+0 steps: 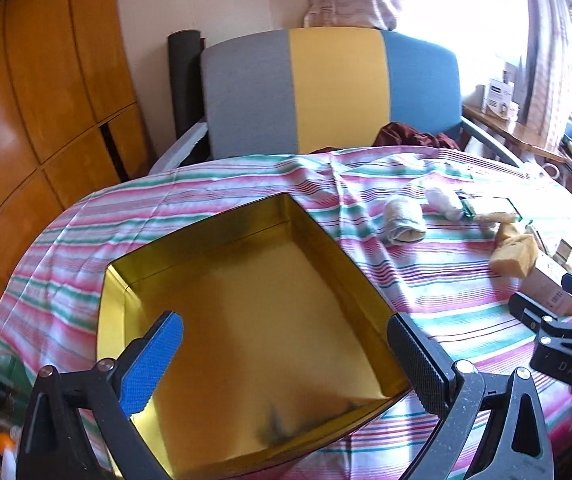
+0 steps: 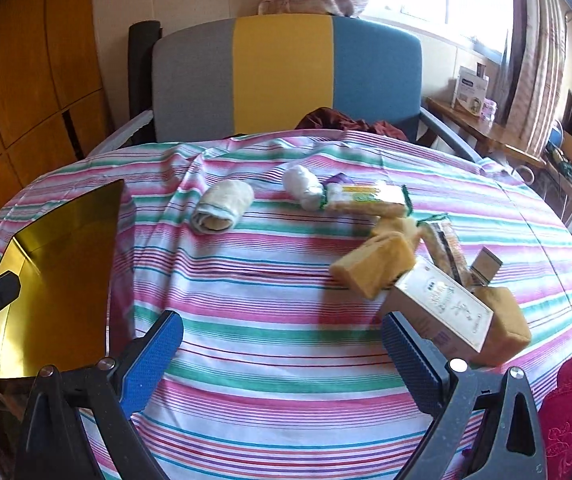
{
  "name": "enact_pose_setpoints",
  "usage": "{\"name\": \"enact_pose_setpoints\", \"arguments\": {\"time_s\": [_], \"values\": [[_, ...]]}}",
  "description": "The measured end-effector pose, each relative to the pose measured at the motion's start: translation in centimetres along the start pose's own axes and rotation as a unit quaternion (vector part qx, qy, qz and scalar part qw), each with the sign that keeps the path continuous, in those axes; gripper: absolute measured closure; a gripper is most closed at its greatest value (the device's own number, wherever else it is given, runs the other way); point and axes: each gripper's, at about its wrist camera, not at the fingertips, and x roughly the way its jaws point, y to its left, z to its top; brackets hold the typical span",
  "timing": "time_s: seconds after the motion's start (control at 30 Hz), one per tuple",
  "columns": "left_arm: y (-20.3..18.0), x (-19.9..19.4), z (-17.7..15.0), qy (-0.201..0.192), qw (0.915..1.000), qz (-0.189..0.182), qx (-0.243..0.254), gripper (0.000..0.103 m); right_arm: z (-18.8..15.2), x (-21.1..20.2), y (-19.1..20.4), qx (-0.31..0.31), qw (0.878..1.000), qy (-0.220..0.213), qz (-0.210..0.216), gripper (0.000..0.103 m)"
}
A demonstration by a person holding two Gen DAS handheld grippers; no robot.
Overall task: Organize objects
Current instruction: 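Move both tools from the gold tray toward the white rolled sock, then grasp the white sock with the left tool while the right tool grasps the purple pouch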
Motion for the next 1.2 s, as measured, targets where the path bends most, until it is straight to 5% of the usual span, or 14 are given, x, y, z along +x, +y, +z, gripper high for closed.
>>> {"name": "enact_pose_setpoints", "arguments": {"time_s": [0.37, 0.63, 0.87, 1.2], "values": [[-3.6, 2.1, 3.3, 0.017, 0.9944, -0.087, 0.058, 0.000, 0.4, -0.2, -8.2, 0.086, 0.996, 0.033, 0.000, 0.001], [-6.5, 5.6, 6.5, 0.036, 0.9902, -0.105, 0.085, 0.003, 0.8, -0.9, -12.6, 0.103, 0.994, 0.014, 0.024, 0.001], [-9.5, 11.7, 9.3, 0.087, 0.9837, -0.136, 0.080, 0.017, 0.8, -0.7, -15.1, 0.182, 0.977, -0.008, 0.114, 0.001], [-13.0, 19.4, 11.3, 0.135, 0.9802, -0.120, 0.080, 0.018, 0.5, -0.9, -16.7, 0.243, 0.960, -0.023, 0.137, 0.001]]}}
